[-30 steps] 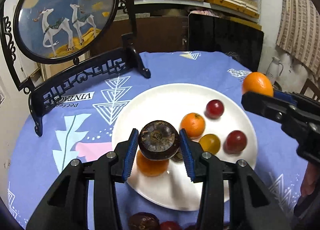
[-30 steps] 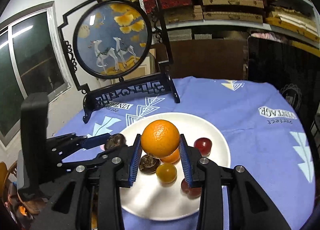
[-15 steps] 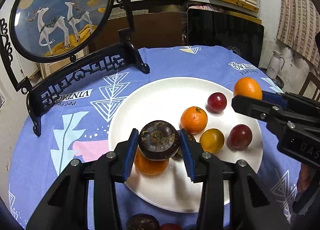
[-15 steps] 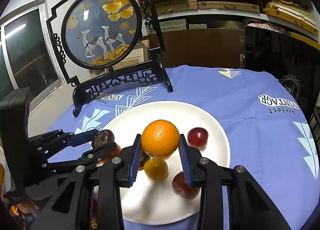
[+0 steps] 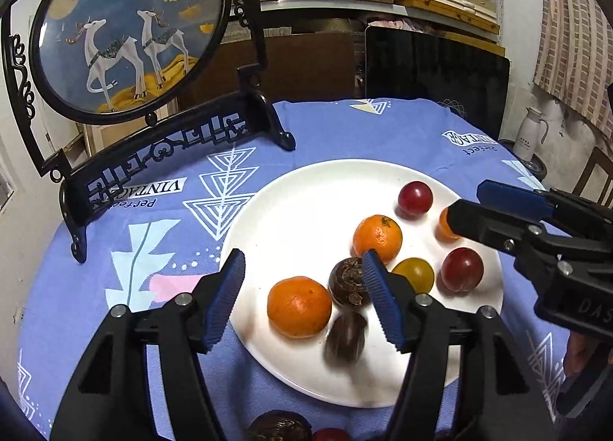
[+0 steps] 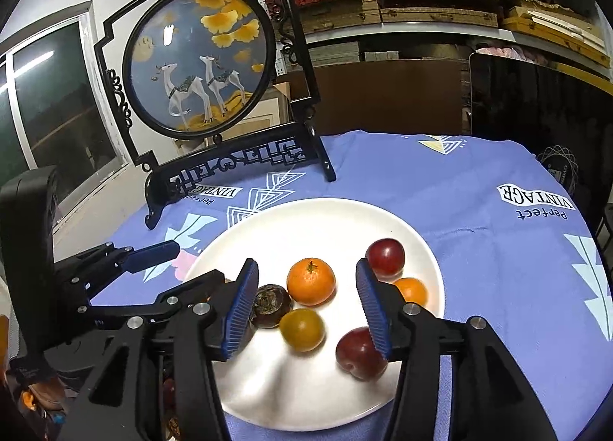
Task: Organize fruits
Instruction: 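Move both grippers back to the fruit cluster, then grasp a pale round fruit with the left gripper while the right grasps a dark brown fruit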
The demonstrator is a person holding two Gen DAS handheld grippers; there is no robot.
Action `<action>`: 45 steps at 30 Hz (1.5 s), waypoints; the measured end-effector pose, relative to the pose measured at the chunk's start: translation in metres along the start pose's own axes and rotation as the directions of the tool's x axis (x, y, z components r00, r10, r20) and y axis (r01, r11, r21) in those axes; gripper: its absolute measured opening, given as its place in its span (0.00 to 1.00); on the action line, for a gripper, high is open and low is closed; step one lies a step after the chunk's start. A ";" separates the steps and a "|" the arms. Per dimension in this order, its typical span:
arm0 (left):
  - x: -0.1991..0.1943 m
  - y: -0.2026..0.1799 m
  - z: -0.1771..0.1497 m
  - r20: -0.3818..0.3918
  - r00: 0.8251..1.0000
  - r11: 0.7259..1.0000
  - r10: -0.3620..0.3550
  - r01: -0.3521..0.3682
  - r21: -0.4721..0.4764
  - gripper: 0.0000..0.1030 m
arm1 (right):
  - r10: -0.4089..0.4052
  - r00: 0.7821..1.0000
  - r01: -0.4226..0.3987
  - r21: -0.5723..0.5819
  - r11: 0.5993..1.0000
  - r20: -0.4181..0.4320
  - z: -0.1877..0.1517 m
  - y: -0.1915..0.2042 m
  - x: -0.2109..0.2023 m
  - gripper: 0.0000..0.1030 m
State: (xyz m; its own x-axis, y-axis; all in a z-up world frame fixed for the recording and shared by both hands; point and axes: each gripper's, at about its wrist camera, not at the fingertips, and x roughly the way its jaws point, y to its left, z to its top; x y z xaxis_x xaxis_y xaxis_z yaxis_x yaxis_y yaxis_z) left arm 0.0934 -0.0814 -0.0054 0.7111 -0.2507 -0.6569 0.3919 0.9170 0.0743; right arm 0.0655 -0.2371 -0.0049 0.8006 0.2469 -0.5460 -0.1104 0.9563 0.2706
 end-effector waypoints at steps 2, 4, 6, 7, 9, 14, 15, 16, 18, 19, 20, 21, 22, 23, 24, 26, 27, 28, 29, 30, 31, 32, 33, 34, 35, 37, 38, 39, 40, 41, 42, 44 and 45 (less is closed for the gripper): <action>-0.004 0.002 0.002 0.010 1.000 1.000 0.004 -0.004 -0.008 0.61 | 0.008 1.000 -0.008 -0.011 1.000 0.004 0.001 0.003 -0.002 0.52; -0.008 0.004 0.004 0.019 1.000 1.000 0.005 -0.005 -0.016 0.62 | 0.023 1.000 -0.023 -0.024 0.999 0.008 0.002 0.008 -0.007 0.52; -0.019 0.006 0.008 0.041 0.999 1.000 -0.001 0.002 -0.026 0.64 | 0.046 0.999 -0.045 -0.034 0.998 0.017 0.003 0.015 -0.013 0.52; -0.026 0.007 0.009 0.054 0.999 1.000 -0.004 0.005 -0.027 0.66 | 0.052 0.998 -0.051 -0.036 0.998 0.021 0.003 0.018 -0.016 0.52; -0.046 0.008 0.012 0.099 0.995 1.000 -0.001 0.003 -0.025 0.71 | 0.083 0.996 -0.082 -0.037 0.996 0.034 -0.002 0.026 -0.029 0.54; -0.081 0.019 -0.009 0.147 0.989 1.000 -0.006 0.008 -0.015 0.85 | 0.054 0.998 -0.055 -0.178 0.982 -0.012 -0.043 0.044 -0.065 0.57; -0.085 0.023 -0.020 0.131 0.991 1.000 -0.008 0.009 -0.009 0.85 | 0.041 0.998 -0.050 -0.217 0.975 -0.045 -0.057 0.045 -0.073 0.57; -0.089 0.025 -0.030 0.120 0.993 1.000 -0.013 0.013 0.002 0.85 | 0.032 0.997 -0.049 -0.242 0.969 -0.074 -0.068 0.045 -0.077 0.57; -0.097 0.032 -0.051 0.094 0.995 1.000 -0.022 0.021 0.017 0.85 | 0.007 0.989 -0.050 -0.295 0.954 -0.146 -0.094 0.045 -0.083 0.57; -0.101 0.036 -0.063 0.072 0.997 0.999 -0.037 0.035 0.020 0.85 | -0.009 0.985 -0.047 -0.317 0.947 -0.171 -0.104 0.046 -0.083 0.57; -0.103 0.038 -0.069 0.058 0.997 0.999 -0.046 0.044 0.020 0.85 | -0.026 0.980 -0.043 -0.336 0.941 -0.198 -0.116 0.046 -0.082 0.57; -0.107 0.043 -0.079 0.030 0.998 0.999 -0.050 0.050 0.015 0.85 | -0.032 0.976 -0.045 -0.340 0.939 -0.217 -0.122 0.046 -0.080 0.57; -0.109 0.046 -0.085 0.011 0.999 0.999 -0.048 0.048 0.010 0.85 | -0.034 0.971 -0.047 -0.334 0.941 -0.235 -0.127 0.046 -0.076 0.57; -0.112 0.049 -0.093 -0.016 0.998 0.998 -0.060 0.060 -0.001 0.85 | -0.032 0.968 -0.051 -0.324 0.945 -0.247 -0.130 0.045 -0.072 0.57; -0.113 0.050 -0.099 -0.039 0.996 0.997 -0.076 0.076 -0.011 0.86 | -0.011 0.963 -0.074 -0.303 0.950 -0.270 -0.132 0.046 -0.066 0.57; -0.115 0.053 -0.110 -0.087 0.991 0.994 -0.106 0.102 -0.047 0.85 | 0.009 0.952 -0.100 -0.281 0.954 -0.307 -0.135 0.047 -0.055 0.52; -0.115 0.053 -0.114 -0.101 0.988 0.992 -0.120 0.114 -0.063 0.85 | -0.001 0.945 -0.097 -0.283 0.954 -0.327 -0.137 0.049 -0.049 0.43; -0.115 0.051 -0.118 -0.119 0.984 0.989 -0.133 0.125 -0.073 0.85 | -0.007 0.941 -0.095 -0.286 0.953 -0.337 -0.139 0.051 -0.046 0.37; -0.113 0.047 -0.123 -0.135 0.981 0.988 -0.141 0.132 -0.076 0.85 | -0.011 0.942 -0.092 -0.292 0.952 -0.335 -0.140 0.053 -0.047 0.36; -0.112 0.044 -0.127 -0.138 0.980 0.988 -0.140 0.130 -0.079 0.85 | -0.012 0.941 -0.094 -0.295 0.951 -0.339 -0.141 0.053 -0.049 0.36; -0.109 0.040 -0.129 -0.145 0.979 0.987 -0.146 0.134 -0.084 0.85 | -0.013 0.940 -0.094 -0.297 0.950 -0.340 -0.143 0.054 -0.052 0.36; -0.106 0.036 -0.130 -0.155 0.976 0.987 -0.151 0.140 -0.085 0.85 | -0.018 0.941 -0.089 -0.301 0.949 -0.337 -0.143 0.054 -0.055 0.36; -0.101 0.031 -0.132 -0.171 0.973 0.986 -0.158 0.144 -0.089 0.85 | -0.027 0.943 -0.079 -0.303 0.950 -0.332 -0.145 0.053 -0.059 0.36; -0.097 0.027 -0.134 -0.176 0.972 0.985 -0.156 0.140 -0.102 0.83 | -0.029 0.945 -0.075 -0.302 0.950 -0.327 -0.146 0.052 -0.063 0.36; -0.092 0.024 -0.134 -0.184 0.971 0.984 -0.155 0.135 -0.117 0.81 | -0.030 0.946 -0.072 -0.299 0.952 -0.322 -0.147 0.050 -0.066 0.36; -0.081 0.020 -0.132 -0.210 0.965 0.979 -0.158 0.126 -0.157 0.74 | -0.033 0.949 -0.065 -0.295 0.953 -0.314 -0.149 0.047 -0.074 0.36; -0.075 0.020 -0.132 -0.221 0.963 0.977 -0.155 0.116 -0.178 0.71 | -0.032 0.949 -0.065 -0.293 0.954 -0.314 -0.150 0.046 -0.076 0.36; -0.069 0.018 -0.131 -0.233 0.962 0.976 -0.144 0.099 -0.194 0.67 | -0.032 0.949 -0.064 -0.292 0.954 -0.313 -0.149 0.046 -0.076 0.36; -0.063 0.016 -0.131 -0.246 0.960 0.976 -0.135 0.085 -0.202 0.64 | -0.032 0.950 -0.063 -0.290 0.955 -0.312 -0.149 0.046 -0.075 0.36; -0.056 0.015 -0.131 -0.265 0.954 0.972 -0.139 0.080 -0.221 0.62 | -0.029 0.950 -0.065 -0.287 0.956 -0.312 -0.149 0.045 -0.075 0.36; -0.053 0.015 -0.132 -0.269 0.951 0.969 -0.149 0.087 -0.232 0.58 | -0.026 0.950 -0.067 -0.284 0.956 -0.312 -0.149 0.045 -0.075 0.36; -0.051 0.011 -0.131 -0.269 0.952 0.970 -0.144 0.082 -0.227 0.54 | -0.023 0.950 -0.070 -0.283 0.957 -0.311 -0.150 0.046 -0.074 0.36; -0.053 0.008 -0.131 -0.262 0.952 0.971 -0.161 0.105 -0.215 0.39 | -0.021 0.950 -0.071 -0.284 0.956 -0.311 -0.150 0.046 -0.074 0.36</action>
State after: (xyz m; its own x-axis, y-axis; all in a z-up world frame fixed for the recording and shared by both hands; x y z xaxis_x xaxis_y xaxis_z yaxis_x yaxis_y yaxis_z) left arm -0.0182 -0.0199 -0.0684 0.4609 -0.3047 -0.8335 0.3292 0.9309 -0.1583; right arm -0.0875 -0.1882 -0.0708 0.5799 0.2628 -0.7711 -0.3298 0.9412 0.0728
